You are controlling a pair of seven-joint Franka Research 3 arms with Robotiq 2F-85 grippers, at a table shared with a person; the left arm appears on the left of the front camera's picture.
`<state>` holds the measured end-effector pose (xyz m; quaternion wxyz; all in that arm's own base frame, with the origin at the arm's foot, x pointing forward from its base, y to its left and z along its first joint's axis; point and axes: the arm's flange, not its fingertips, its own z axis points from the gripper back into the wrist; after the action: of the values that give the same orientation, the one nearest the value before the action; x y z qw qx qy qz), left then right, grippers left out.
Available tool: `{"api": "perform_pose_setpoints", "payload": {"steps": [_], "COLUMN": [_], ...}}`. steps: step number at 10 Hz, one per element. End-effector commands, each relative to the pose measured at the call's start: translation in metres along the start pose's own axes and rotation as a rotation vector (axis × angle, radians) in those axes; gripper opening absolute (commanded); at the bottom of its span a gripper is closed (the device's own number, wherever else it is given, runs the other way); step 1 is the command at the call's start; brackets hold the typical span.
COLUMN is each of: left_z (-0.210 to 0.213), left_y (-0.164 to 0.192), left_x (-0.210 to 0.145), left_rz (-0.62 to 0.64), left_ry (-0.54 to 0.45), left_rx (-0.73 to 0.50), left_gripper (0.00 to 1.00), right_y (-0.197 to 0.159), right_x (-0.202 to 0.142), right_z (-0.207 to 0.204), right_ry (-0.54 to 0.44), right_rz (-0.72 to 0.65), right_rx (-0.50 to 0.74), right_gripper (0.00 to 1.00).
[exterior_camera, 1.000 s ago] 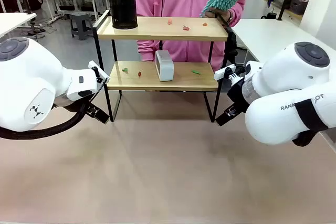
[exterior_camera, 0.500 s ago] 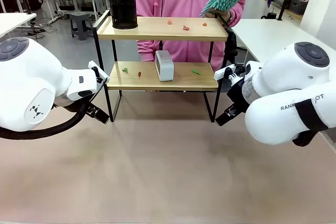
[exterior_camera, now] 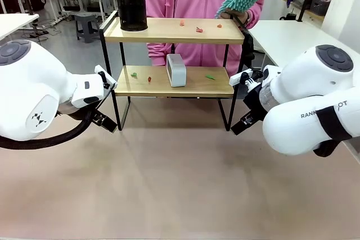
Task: Clean the shelf.
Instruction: Pick up the Duster from the human.
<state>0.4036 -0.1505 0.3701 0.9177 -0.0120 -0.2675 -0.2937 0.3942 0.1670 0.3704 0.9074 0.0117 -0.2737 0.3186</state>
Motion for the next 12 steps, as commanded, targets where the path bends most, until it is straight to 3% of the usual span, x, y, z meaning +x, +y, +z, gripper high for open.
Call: {"api": "perform_pose_setpoints", "payload": {"steps": [1, 2, 3, 4, 5, 6, 7, 9, 10, 11, 12], "left_z": [0.0, 0.036, 0.073, 0.105, 0.135, 0.16, 0.182, 0.195, 0.178, 0.155, 0.213], "left_y": [0.0, -0.001, 0.009, 0.031, 0.057, 0.088, 0.133, 0.209, 0.232, 0.243, 0.214], "left_x": [0.0, -0.004, -0.014, -0.029, -0.047, -0.069, -0.1, -0.172, -0.202, -0.21, -0.203], "left_rz": [0.0, -0.153, -0.204, -0.185, -0.118, 0.005, 0.209, 0.694, 0.887, 1.004, 0.475], "left_ry": [0.0, 0.04, 0.077, 0.053, -0.052, -0.184, -0.35, -0.749, -0.857, -0.818, -0.504], "left_rx": [0.0, -0.192, -0.375, -0.448, -0.545, -0.612, -0.619, -0.723, -0.777, -0.824, -0.7], "left_gripper": [1.0, 1.0, 1.0, 1.0, 1.0, 1.0, 1.0, 1.0, 1.0, 1.0, 1.0], "right_y": [0.0, -0.004, -0.016, -0.035, -0.068, -0.107, -0.154, -0.213, -0.225, -0.229, -0.207], "right_x": [0.0, -0.001, -0.007, -0.022, -0.045, -0.073, -0.115, -0.198, -0.228, -0.248, -0.235], "right_z": [0.0, 0.029, 0.073, 0.123, 0.174, 0.208, 0.231, 0.22, 0.199, 0.176, 0.243], "right_ry": [0.0, 0.221, 0.179, 0.126, 0.009, -0.156, -0.312, -0.505, -0.543, -0.567, -0.252], "right_rz": [0.0, 0.035, -0.059, -0.23, -0.373, -0.627, -0.84, -1.141, -1.234, -1.328, -0.834], "right_rx": [0.0, 0.127, 0.181, 0.264, 0.535, 0.644, 0.804, 0.917, 0.95, 0.93, 0.794], "right_gripper": [1.0, 1.0, 1.0, 1.0, 1.0, 1.0, 1.0, 1.0, 1.0, 1.0, 1.0]}}
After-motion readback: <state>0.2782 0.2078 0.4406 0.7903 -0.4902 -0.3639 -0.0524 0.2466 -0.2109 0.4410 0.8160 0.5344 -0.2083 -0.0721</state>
